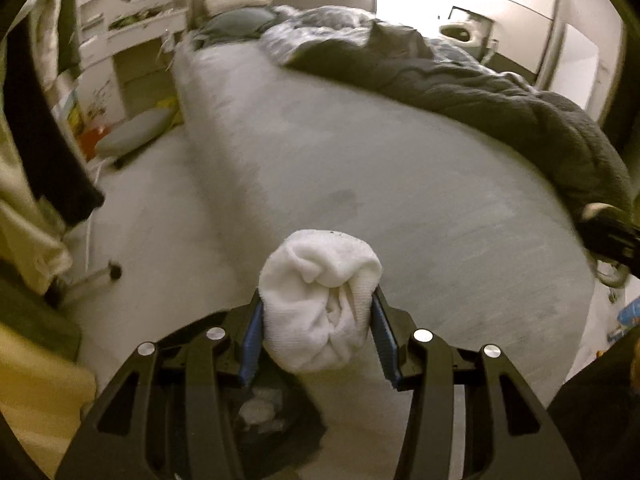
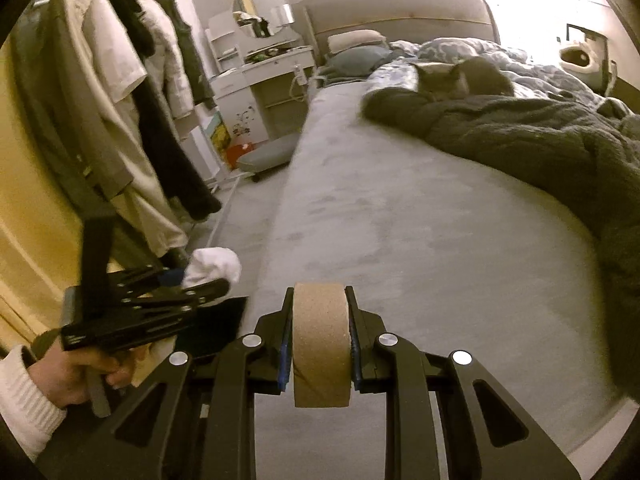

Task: Collect trash
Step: 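Carry the white ball and tape roll over the black bin, then open the left tool to drop the white ball into the bin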

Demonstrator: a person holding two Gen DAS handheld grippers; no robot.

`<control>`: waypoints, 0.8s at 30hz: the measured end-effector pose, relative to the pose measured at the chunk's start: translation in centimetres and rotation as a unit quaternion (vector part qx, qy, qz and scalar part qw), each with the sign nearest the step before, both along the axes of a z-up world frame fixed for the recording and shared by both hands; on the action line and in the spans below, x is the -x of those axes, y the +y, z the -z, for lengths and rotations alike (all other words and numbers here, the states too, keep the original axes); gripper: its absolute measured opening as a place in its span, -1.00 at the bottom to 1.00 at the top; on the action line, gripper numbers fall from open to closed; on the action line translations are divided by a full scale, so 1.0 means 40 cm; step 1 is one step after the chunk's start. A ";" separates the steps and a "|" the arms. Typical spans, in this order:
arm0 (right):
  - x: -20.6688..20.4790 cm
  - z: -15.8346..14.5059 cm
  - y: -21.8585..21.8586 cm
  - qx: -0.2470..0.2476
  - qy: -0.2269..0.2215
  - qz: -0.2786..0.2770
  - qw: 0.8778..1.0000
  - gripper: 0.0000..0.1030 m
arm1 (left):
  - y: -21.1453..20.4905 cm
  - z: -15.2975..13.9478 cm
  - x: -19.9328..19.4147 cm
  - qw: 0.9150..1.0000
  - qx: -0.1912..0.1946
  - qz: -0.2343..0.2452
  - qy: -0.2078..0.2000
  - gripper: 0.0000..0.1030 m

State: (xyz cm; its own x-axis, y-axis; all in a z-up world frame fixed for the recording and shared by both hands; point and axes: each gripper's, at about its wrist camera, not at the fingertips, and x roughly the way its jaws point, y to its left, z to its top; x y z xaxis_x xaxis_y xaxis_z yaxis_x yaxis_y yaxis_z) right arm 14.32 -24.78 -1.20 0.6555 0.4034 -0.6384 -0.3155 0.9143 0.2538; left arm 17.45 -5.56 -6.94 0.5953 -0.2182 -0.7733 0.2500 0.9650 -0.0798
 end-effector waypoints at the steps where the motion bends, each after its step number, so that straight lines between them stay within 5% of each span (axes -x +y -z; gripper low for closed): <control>1: 0.005 -0.002 0.023 0.000 0.000 -0.006 1.000 -0.56 | 0.016 0.010 0.002 1.000 -0.003 -0.006 0.006 0.00; 9: -0.006 0.000 0.166 0.009 0.008 -0.043 0.999 -0.56 | 0.118 0.087 0.007 0.997 -0.018 -0.038 0.064 0.02; 24: -0.014 0.021 0.444 0.008 0.021 -0.123 0.992 -0.56 | 0.365 0.208 0.024 0.978 0.044 -0.137 0.152 0.05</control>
